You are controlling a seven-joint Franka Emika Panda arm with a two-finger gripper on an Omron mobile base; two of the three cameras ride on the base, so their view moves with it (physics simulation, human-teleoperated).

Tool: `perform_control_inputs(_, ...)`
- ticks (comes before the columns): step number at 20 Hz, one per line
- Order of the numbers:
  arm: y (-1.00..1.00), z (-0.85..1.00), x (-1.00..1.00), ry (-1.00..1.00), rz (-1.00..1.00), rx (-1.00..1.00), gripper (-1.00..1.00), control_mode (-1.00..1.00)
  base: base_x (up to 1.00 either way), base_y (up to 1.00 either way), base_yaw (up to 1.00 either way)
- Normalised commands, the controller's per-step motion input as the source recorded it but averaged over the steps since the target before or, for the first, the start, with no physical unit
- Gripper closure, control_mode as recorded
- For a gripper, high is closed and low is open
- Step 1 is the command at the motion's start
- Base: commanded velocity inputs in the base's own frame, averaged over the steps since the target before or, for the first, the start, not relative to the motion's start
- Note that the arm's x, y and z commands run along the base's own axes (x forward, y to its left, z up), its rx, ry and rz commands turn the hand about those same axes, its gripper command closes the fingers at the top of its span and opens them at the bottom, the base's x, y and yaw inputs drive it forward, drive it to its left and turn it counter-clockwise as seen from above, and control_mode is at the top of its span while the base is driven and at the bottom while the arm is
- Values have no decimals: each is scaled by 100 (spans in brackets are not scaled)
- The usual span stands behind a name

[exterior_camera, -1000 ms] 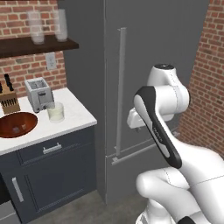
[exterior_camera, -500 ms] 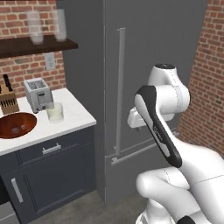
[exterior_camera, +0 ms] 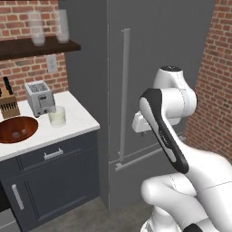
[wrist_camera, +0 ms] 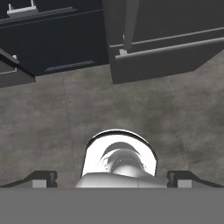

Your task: Grab a lemon wedge from the fridge and one ice cube from the ice bowl, and put them in the glass of lemonade.

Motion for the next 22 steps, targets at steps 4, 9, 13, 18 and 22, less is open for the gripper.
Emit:
perform_control_inputs(4,0,18,-7,-6,0,0,-100,-100,-4,0,0)
perform_control_inputs(9,0,80,-24,-37,2,-2,-100,-100,0,0,0)
perform_control_inputs(13,0,97,-9,-42,2,-4,-100,-100,0,0,0)
perform_control_inputs(18,-2,87,13,-26,0,-3,-100,-100,0,0,0)
perform_control_inputs(22,-38,38,33,-15,3,0,-100,-100,0,0,0)
